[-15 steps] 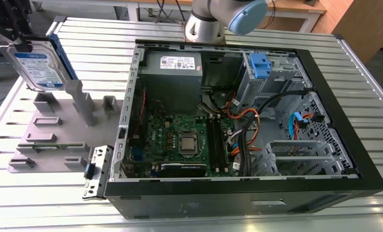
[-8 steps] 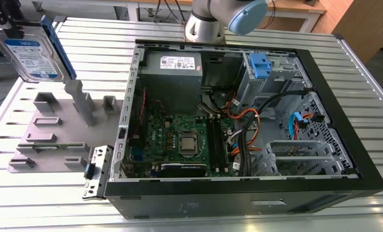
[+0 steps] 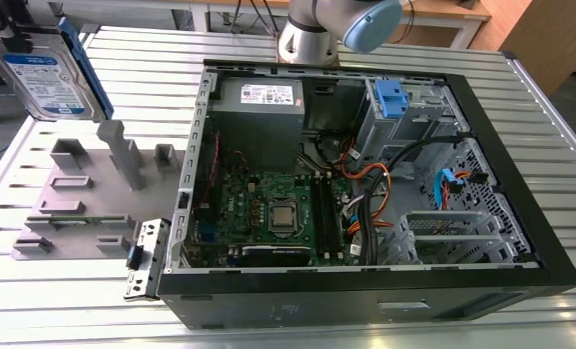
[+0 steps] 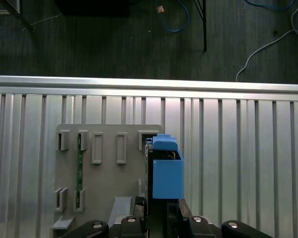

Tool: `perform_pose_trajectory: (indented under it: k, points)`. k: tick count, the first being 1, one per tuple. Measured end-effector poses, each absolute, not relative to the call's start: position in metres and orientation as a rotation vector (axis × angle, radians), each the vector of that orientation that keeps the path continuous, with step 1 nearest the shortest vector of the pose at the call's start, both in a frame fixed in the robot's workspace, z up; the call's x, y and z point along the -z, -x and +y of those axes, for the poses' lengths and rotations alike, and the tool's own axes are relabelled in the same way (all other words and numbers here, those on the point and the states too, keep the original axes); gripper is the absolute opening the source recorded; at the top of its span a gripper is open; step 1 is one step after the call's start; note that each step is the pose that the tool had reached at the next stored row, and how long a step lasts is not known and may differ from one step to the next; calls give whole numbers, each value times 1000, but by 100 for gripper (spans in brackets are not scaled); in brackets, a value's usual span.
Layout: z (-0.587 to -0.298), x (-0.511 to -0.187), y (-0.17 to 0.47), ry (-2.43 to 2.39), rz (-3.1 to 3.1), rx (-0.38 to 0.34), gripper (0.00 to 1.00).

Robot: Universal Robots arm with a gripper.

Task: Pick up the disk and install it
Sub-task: 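Pick up the disk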

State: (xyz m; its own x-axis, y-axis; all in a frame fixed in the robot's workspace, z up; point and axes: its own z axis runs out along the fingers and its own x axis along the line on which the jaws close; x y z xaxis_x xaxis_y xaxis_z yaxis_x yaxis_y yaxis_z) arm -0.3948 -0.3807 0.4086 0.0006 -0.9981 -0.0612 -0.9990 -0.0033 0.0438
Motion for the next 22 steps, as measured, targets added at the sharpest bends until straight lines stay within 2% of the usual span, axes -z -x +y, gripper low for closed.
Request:
perform_pose_trajectory:
  k: [12,22]
  points:
    - [-381,-411,395,2214,2209,-116,35]
    - [-381,-440,395,2213,2209,-116,35]
